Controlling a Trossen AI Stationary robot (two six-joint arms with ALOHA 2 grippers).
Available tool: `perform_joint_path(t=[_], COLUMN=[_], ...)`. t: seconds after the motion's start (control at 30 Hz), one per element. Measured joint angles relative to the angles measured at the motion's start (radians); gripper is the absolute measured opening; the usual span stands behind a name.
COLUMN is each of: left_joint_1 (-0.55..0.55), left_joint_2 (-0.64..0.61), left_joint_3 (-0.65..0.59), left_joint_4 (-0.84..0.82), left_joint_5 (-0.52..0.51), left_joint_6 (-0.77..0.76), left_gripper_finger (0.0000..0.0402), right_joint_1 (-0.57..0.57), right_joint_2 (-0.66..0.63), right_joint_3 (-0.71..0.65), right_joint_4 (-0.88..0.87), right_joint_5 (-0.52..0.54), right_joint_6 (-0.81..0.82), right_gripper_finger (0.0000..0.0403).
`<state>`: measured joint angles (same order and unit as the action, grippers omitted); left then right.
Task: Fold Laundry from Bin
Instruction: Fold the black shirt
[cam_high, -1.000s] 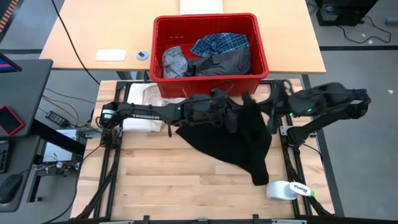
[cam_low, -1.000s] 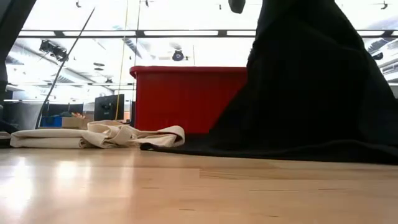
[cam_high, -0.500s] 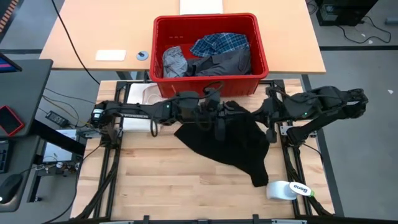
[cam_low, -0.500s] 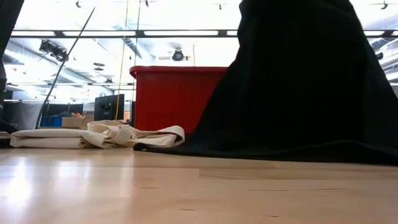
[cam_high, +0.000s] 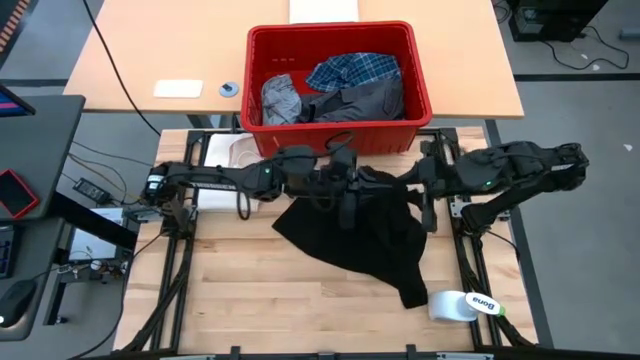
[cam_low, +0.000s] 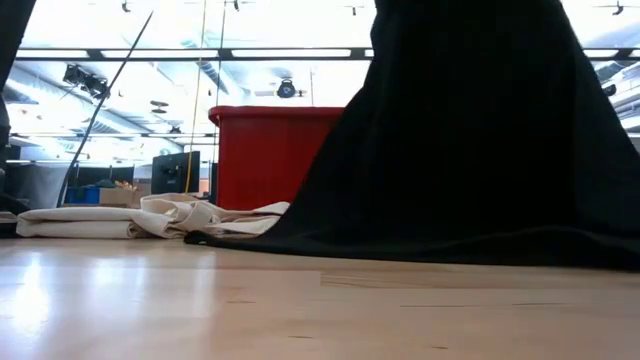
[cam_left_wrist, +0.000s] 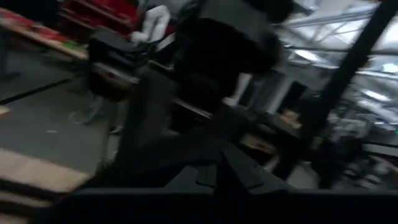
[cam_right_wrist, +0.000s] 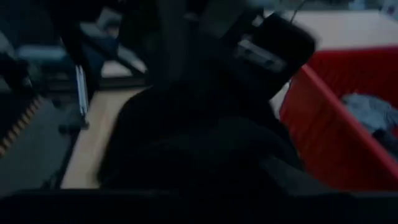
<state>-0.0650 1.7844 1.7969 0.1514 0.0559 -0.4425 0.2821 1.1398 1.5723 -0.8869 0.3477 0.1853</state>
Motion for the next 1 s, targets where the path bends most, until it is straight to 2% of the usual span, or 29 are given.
perform_joint_path(t=[0.17,0.4,0.5,0.63,0.7,0.77,1.0], left_joint_1=[0.009,-0.009,-0.050,-0.124,-0.145,-0.144,-0.075], left_joint_2=[-0.048,-0.054,-0.050,-0.050,-0.053,-0.056,-0.056], left_joint_3=[0.000,0.001,0.001,-0.047,-0.103,-0.173,-0.454], left_joint_4=[0.023,-0.104,-0.257,-0.404,-0.397,-0.343,0.023], left_joint_5=[0.119,0.125,0.040,-0.204,-0.250,-0.242,-0.165], left_joint_6=[-0.018,-0.050,-0.032,0.061,0.065,0.036,-0.126], left_gripper_finger=[0.0019,0.0018,0.0017,0.0013,0.0012,0.0012,0.0012], right_joint_1=[0.000,0.001,0.001,0.006,0.012,0.019,0.023], right_joint_2=[-0.013,0.050,0.070,0.062,0.047,0.033,0.028], right_joint_3=[0.000,-0.036,-0.094,-0.201,-0.256,-0.319,-0.528], right_joint_4=[0.037,0.050,0.044,0.047,0.074,0.122,0.234], right_joint_5=[0.025,-0.041,-0.076,-0.098,-0.099,-0.102,-0.110], right_joint_6=[-0.013,0.030,0.048,0.077,0.104,0.124,0.224], right_gripper_finger=[0.0171,0.0179,0.0178,0.0178,0.0178,0.0178,0.0178])
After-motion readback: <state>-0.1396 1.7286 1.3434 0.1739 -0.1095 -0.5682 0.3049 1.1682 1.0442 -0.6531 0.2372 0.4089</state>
